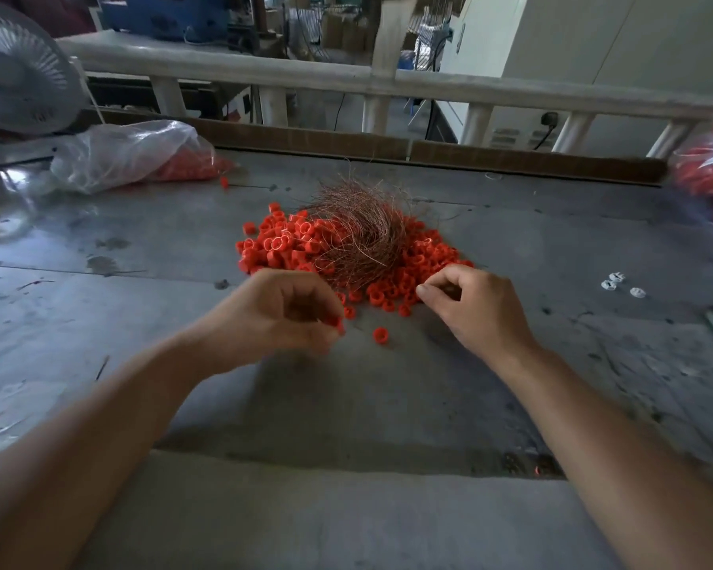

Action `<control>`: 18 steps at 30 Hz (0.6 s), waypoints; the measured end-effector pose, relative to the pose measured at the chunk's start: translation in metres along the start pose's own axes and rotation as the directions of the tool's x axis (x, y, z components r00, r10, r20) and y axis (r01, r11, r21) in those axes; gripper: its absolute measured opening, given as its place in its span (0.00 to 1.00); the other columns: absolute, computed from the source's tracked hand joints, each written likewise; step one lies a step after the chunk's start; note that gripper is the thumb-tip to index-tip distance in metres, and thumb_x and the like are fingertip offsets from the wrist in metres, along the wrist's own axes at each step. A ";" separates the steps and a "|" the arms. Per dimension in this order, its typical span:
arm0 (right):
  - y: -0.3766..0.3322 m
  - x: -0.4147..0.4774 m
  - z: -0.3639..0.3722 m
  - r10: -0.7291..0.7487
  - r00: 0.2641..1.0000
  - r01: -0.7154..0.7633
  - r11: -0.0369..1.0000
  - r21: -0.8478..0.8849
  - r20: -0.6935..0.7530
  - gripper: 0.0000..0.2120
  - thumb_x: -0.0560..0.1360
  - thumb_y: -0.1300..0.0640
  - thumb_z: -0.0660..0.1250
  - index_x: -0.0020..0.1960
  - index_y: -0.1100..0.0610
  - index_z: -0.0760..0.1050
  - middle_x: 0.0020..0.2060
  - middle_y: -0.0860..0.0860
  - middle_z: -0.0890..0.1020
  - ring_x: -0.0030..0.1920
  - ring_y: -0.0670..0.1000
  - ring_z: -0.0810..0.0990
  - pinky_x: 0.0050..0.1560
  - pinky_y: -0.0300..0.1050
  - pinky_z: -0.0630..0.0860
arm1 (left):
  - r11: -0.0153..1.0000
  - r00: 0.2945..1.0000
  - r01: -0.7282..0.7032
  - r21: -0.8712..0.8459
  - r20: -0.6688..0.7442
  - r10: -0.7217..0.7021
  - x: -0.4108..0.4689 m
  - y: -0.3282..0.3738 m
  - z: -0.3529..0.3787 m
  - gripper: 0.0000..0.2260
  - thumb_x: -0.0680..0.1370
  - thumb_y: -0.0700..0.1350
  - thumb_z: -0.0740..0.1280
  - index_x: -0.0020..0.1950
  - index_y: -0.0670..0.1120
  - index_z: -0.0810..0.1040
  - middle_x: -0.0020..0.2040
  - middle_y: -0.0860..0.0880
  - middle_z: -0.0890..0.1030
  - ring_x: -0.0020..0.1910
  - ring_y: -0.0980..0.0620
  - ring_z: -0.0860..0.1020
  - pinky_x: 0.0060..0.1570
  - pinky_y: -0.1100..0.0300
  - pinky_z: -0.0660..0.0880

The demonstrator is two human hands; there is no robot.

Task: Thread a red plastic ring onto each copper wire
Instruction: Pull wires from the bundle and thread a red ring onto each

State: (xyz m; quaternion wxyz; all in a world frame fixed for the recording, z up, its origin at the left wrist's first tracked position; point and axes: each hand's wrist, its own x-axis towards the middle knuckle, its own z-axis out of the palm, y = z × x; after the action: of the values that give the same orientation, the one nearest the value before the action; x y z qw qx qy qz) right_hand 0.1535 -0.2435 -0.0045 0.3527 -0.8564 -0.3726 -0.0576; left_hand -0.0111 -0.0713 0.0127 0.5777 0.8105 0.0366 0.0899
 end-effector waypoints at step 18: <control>-0.051 -0.006 0.002 -0.177 0.968 0.225 0.926 0.302 -0.180 0.10 0.70 0.60 0.66 0.30 0.54 0.72 0.23 0.43 0.72 0.25 0.43 0.70 0.28 0.33 0.66 | 0.949 0.969 -0.189 0.252 -0.109 0.222 0.000 -0.003 0.002 0.05 0.68 0.47 0.75 0.40 0.52 0.80 0.43 0.54 0.81 0.38 0.54 0.80 0.39 0.58 0.79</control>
State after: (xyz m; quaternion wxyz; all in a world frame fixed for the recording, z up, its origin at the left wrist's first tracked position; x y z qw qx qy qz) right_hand 0.1142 -0.2217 0.0205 0.5059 -0.7384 -0.4354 -0.0964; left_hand -0.0109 -0.0722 0.0090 0.4594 0.8655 0.0018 0.1995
